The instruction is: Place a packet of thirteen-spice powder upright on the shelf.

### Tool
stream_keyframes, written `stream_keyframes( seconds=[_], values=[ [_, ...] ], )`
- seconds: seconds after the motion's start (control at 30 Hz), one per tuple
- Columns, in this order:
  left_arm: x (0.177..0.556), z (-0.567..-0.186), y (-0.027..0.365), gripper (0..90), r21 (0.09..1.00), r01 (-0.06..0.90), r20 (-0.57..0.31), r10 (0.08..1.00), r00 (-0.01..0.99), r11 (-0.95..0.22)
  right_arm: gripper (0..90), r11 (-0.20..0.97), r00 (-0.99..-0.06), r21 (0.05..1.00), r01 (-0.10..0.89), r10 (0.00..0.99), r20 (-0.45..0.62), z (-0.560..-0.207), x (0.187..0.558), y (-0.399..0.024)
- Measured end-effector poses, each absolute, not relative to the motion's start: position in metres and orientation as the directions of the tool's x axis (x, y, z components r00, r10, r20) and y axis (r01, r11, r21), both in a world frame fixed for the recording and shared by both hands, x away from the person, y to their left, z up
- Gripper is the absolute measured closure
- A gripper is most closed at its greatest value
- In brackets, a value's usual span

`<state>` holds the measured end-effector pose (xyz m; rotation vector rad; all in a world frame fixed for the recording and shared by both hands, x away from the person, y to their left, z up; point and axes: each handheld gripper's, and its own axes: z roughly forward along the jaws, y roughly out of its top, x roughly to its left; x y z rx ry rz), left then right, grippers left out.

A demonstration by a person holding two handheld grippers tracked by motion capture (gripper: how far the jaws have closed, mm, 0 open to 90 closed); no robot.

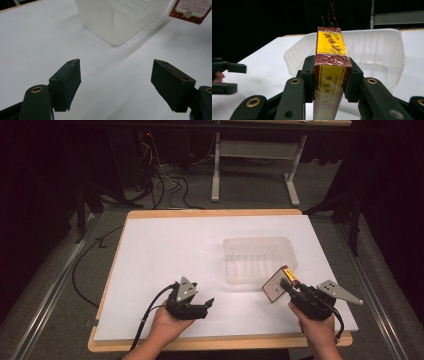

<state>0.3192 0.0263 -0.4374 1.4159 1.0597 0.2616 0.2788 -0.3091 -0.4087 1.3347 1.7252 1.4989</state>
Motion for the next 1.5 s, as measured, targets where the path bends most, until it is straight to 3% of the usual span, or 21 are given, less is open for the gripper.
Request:
stream_keyframes(
  seconds=[0.37, 0.43, 0.47, 0.73, 1.5],
  values=[
    [0.32, -0.459, 0.089, 27.8, 0.924, 0.346, -0.327, 0.801, 0.501, 0.16, 68.3, -0.081, -0.361, 0.941, 0.328, 0.91, 0.204, -0.408, 0.277, -0.32],
    [0.32, -0.455, 0.091, 28.2, 0.928, 0.327, -0.33, 0.8, 0.502, 0.178, 68.3, -0.077, -0.344, 0.942, 0.328, 0.919, 0.195, -0.408, 0.277, -0.32],
    [0.321, -0.449, 0.094, 28.3, 0.916, 0.33, -0.374, 0.785, 0.494, 0.229, 68.3, -0.073, -0.334, 0.943, 0.325, 0.924, 0.186, -0.408, 0.277, -0.321],
    [0.32, -0.451, 0.092, 26.4, 0.92, 0.337, -0.355, 0.785, 0.507, 0.198, 68.3, -0.07, -0.301, 0.945, 0.319, 0.938, 0.171, -0.404, 0.274, -0.32],
    [0.328, -0.443, 0.106, 25.0, 0.893, 0.333, -0.436, 0.77, 0.466, 0.304, 68.1, -0.072, -0.22, 0.958, 0.277, 0.966, 0.136, -0.384, 0.281, -0.304]
  ],
)
